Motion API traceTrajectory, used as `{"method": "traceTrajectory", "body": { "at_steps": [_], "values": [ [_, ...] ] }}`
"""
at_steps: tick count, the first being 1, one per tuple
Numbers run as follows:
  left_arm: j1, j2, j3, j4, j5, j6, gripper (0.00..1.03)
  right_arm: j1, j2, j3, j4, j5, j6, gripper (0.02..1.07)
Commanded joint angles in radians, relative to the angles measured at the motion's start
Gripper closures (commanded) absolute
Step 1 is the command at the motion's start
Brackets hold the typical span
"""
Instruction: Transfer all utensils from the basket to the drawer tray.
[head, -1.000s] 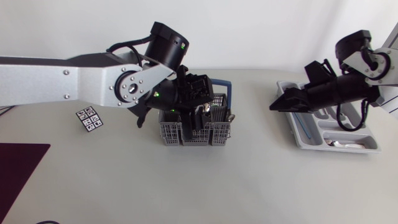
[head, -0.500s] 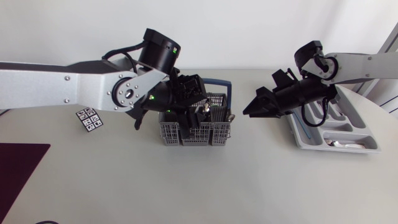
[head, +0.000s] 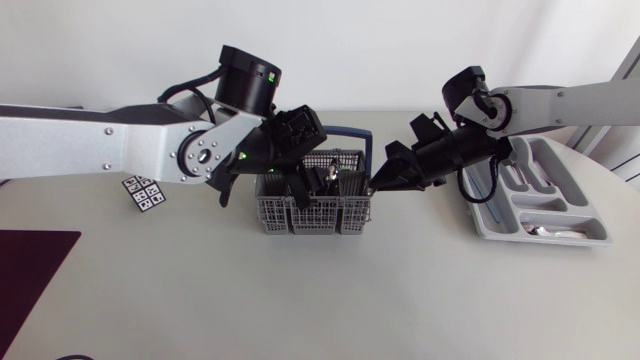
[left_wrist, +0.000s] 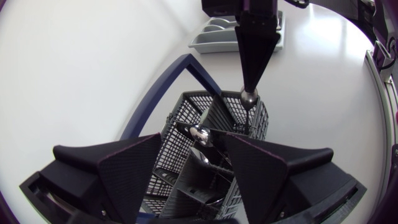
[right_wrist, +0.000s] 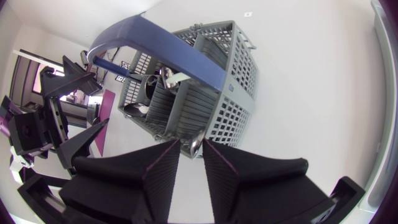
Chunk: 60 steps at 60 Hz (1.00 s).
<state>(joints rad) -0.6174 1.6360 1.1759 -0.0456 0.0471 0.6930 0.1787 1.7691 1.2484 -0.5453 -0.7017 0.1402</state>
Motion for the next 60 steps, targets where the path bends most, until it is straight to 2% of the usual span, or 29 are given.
{"method": "traceTrajectory", "body": {
  "at_steps": [1, 8, 19, 36, 52, 60],
  "values": [
    [0.007, -0.019, -0.033, 0.009, -0.004, -0.024, 0.31, 0.021, 0.027, 0.019, 0.013, 0.010, 0.044, 0.80],
    [0.007, -0.031, -0.042, 0.013, -0.004, -0.024, 0.31, 0.024, 0.038, 0.017, 0.033, 0.015, 0.061, 0.88],
    [0.007, -0.033, -0.048, 0.013, -0.004, -0.023, 0.31, 0.028, 0.041, 0.017, 0.044, 0.027, 0.065, 0.92],
    [0.005, -0.033, -0.050, 0.013, -0.006, -0.023, 0.30, 0.065, 0.036, 0.040, 0.033, 0.126, 0.058, 1.00],
    [0.007, -0.033, -0.058, 0.015, -0.007, -0.018, 0.30, 0.074, -0.051, 0.091, -0.028, 0.113, 0.050, 1.00],
    [0.007, -0.033, -0.056, 0.015, -0.007, -0.018, 0.30, 0.068, -0.082, 0.108, -0.061, 0.047, 0.045, 1.00]
  ]
}}
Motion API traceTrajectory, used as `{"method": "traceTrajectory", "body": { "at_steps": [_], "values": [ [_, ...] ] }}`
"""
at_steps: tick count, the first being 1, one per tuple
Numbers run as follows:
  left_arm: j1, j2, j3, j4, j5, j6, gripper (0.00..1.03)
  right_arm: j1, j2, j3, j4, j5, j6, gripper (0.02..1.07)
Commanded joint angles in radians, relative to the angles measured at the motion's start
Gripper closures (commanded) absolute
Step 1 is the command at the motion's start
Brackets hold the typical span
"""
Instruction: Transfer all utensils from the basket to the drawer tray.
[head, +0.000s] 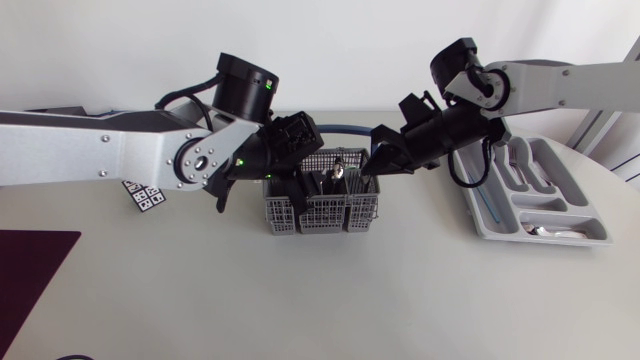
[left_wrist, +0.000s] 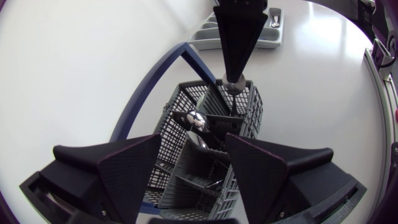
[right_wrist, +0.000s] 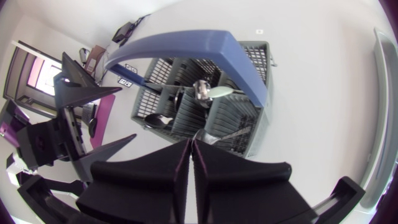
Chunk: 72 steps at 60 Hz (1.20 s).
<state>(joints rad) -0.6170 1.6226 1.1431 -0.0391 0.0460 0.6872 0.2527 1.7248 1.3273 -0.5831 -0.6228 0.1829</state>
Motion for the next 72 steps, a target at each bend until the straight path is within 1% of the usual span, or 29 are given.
{"method": "traceTrajectory", "body": {
  "at_steps": [1, 6, 11, 13, 19, 25, 31, 36, 38, 45, 47, 51, 57, 60, 69, 72],
  "values": [
    [0.007, -0.018, -0.025, 0.008, -0.006, -0.012, 0.30, -0.009, -0.042, 0.030, -0.026, -0.046, 0.004, 1.00],
    [0.007, -0.018, -0.025, 0.008, -0.008, -0.012, 0.30, -0.026, -0.060, 0.036, -0.047, -0.112, 0.004, 1.00],
    [0.007, -0.015, -0.025, 0.007, -0.009, -0.014, 0.30, -0.072, -0.085, 0.033, -0.066, -0.190, 0.004, 1.00],
    [0.007, -0.015, -0.025, 0.007, -0.009, -0.014, 0.30, -0.090, -0.100, 0.029, -0.077, -0.206, 0.001, 1.00],
    [0.008, -0.013, -0.022, 0.007, -0.015, -0.014, 0.30, -0.147, -0.162, 0.007, -0.095, -0.241, -0.008, 1.00],
    [0.010, -0.010, -0.016, 0.007, -0.024, -0.015, 0.30, -0.222, -0.222, 0.012, -0.181, -0.262, -0.062, 1.00],
    [0.010, 0.003, -0.003, 0.007, -0.051, -0.021, 0.30, -0.314, -0.277, 0.023, -0.285, -0.285, -0.140, 1.00],
    [0.007, 0.006, 0.001, 0.008, -0.061, -0.023, 0.30, -0.385, -0.304, 0.012, -0.340, -0.273, -0.200, 1.00],
    [0.005, 0.010, 0.003, 0.008, -0.067, -0.023, 0.30, -0.406, -0.320, -0.007, -0.340, -0.241, -0.215, 1.00],
    [0.000, 0.010, 0.004, 0.008, -0.071, -0.025, 0.31, -0.428, -0.350, -0.089, -0.319, -0.074, -0.269, 1.00],
    [-0.001, 0.010, 0.006, 0.008, -0.072, -0.025, 0.31, -0.434, -0.352, -0.115, -0.307, -0.012, -0.283, 1.00],
    [-0.003, 0.011, 0.009, 0.007, -0.075, -0.025, 0.30, -0.449, -0.353, -0.171, -0.247, 0.094, -0.293, 1.00],
    [-0.003, 0.010, 0.010, 0.007, -0.081, -0.025, 0.30, -0.494, -0.346, -0.223, -0.182, 0.212, -0.323, 1.00],
    [-0.003, 0.011, 0.009, 0.007, -0.083, -0.025, 0.30, -0.523, -0.341, -0.254, -0.109, 0.281, -0.326, 1.00],
    [-0.004, 0.011, 0.007, 0.007, -0.083, -0.023, 0.30, -0.601, -0.288, -0.306, 0.029, 0.408, -0.375, 1.00],
    [-0.004, 0.011, 0.007, 0.007, -0.083, -0.023, 0.30, -0.632, -0.251, -0.312, 0.077, 0.431, -0.392, 0.99]
  ]
}}
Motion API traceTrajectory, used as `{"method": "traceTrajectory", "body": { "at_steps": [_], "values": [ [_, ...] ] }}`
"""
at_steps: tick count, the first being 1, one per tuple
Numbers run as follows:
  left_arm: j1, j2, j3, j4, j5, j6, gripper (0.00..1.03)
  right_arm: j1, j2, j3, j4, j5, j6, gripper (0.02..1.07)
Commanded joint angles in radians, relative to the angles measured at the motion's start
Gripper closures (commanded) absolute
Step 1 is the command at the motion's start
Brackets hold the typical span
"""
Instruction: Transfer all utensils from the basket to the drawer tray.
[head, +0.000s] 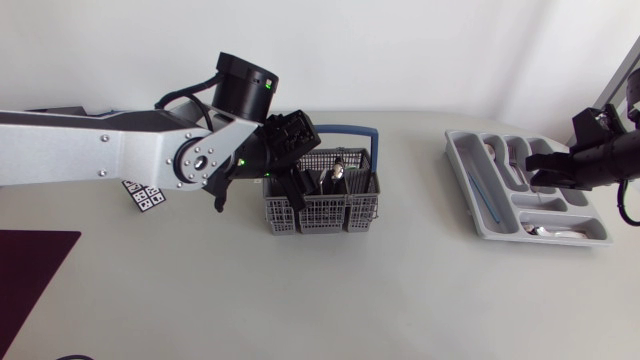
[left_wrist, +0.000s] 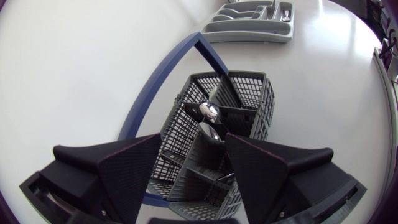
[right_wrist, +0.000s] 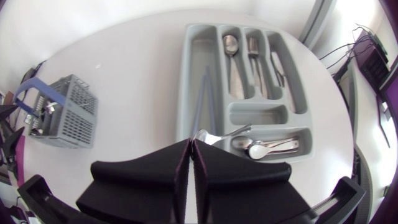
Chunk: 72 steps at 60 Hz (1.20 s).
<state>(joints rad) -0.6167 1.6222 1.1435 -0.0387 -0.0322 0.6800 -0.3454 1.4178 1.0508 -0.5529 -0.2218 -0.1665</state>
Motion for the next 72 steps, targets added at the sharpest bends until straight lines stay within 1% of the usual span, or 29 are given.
{"method": "traceTrajectory", "body": {
  "at_steps": [1, 8, 17, 29, 30, 33, 34, 38, 40, 42, 54, 59, 68, 72],
  "values": [
    [-0.005, 0.011, 0.009, 0.007, -0.005, -0.016, 0.30, -0.043, 0.067, -0.035, 0.054, 0.038, -0.048, 0.99],
    [-0.009, 0.008, 0.009, 0.003, -0.009, -0.016, 0.30, -0.109, 0.161, -0.028, 0.134, 0.079, -0.074, 0.99],
    [-0.011, -0.002, 0.007, -0.001, -0.011, -0.016, 0.30, -0.145, 0.231, -0.032, 0.208, 0.130, -0.085, 0.99],
    [-0.015, -0.010, 0.004, -0.006, -0.014, -0.016, 0.30, -0.167, 0.300, -0.020, 0.232, 0.141, -0.100, 0.98],
    [-0.017, -0.010, 0.004, -0.006, -0.015, -0.016, 0.30, -0.167, 0.305, -0.020, 0.231, 0.141, -0.100, 0.96],
    [-0.018, -0.013, 0.004, -0.007, -0.018, -0.016, 0.30, -0.161, 0.313, -0.025, 0.229, 0.142, -0.100, 0.84],
    [-0.018, -0.015, 0.004, -0.007, -0.018, -0.016, 0.30, -0.159, 0.313, -0.026, 0.229, 0.142, -0.100, 0.81],
    [-0.020, -0.021, 0.005, -0.012, -0.018, -0.016, 0.30, -0.142, 0.302, -0.037, 0.228, 0.142, -0.099, 0.63],
    [-0.020, -0.024, 0.004, -0.013, -0.018, -0.016, 0.30, -0.135, 0.291, -0.040, 0.222, 0.141, -0.097, 0.58],
    [-0.020, -0.030, 0.002, -0.017, -0.020, -0.016, 0.30, -0.127, 0.273, -0.041, 0.214, 0.141, -0.094, 0.56],
    [-0.006, -0.062, -0.014, -0.026, -0.020, -0.014, 0.30, -0.056, 0.095, -0.049, 0.134, 0.110, -0.071, 0.55],
    [-0.003, -0.081, -0.024, -0.033, -0.020, -0.014, 0.30, 0.011, 0.017, -0.054, 0.097, 0.084, -0.051, 0.55],
    [-0.003, -0.102, -0.042, -0.038, -0.020, -0.019, 0.30, 0.146, -0.046, -0.044, 0.038, 0.048, 0.022, 0.55],
    [-0.002, -0.114, -0.050, -0.040, -0.020, -0.022, 0.30, 0.206, -0.059, -0.032, 0.013, -0.008, 0.047, 0.55]
  ]
}}
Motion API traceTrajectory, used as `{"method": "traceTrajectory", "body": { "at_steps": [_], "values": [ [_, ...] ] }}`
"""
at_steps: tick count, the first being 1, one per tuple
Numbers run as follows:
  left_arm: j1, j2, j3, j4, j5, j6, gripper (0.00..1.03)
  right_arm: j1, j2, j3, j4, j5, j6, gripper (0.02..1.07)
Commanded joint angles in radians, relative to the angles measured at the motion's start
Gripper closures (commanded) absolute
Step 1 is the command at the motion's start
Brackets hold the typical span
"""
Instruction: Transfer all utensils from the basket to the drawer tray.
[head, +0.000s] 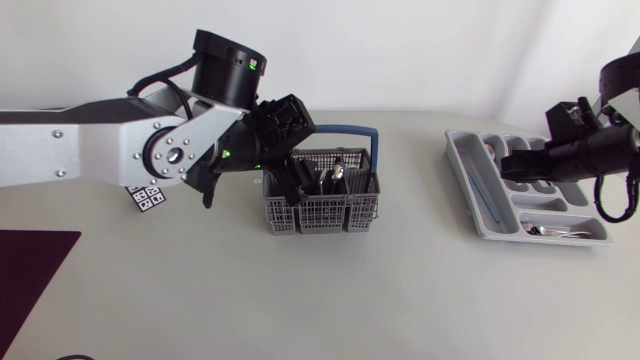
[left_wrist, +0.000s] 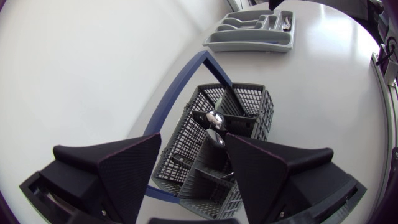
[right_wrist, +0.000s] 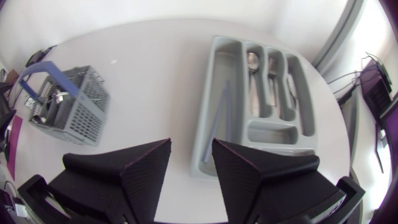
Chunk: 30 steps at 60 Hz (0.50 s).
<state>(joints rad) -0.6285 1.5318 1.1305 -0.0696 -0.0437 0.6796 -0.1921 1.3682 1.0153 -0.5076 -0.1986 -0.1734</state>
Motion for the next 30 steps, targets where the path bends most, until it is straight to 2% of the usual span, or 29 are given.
{"method": "traceTrajectory", "body": {
  "at_steps": [1, 7, 14, 21, 30],
  "values": [
    [0.009, -0.025, -0.040, -0.009, -0.008, -0.022, 0.30, 0.065, -0.009, 0.006, -0.035, -0.036, 0.061, 0.55],
    [0.012, -0.039, -0.055, -0.009, -0.008, -0.014, 0.30, 0.175, -0.027, 0.017, -0.052, -0.084, 0.083, 0.55],
    [0.033, -0.059, -0.077, -0.021, 0.004, 0.015, 0.30, 0.309, -0.049, 0.012, -0.031, -0.085, 0.109, 0.55],
    [0.058, -0.068, -0.090, -0.050, 0.042, 0.109, 0.30, 0.388, -0.043, -0.001, 0.012, -0.082, 0.132, 0.55],
    [0.112, -0.065, -0.025, -0.160, 0.110, 0.199, 0.30, 0.459, -0.027, -0.030, 0.073, -0.087, 0.132, 0.55]
  ]
}}
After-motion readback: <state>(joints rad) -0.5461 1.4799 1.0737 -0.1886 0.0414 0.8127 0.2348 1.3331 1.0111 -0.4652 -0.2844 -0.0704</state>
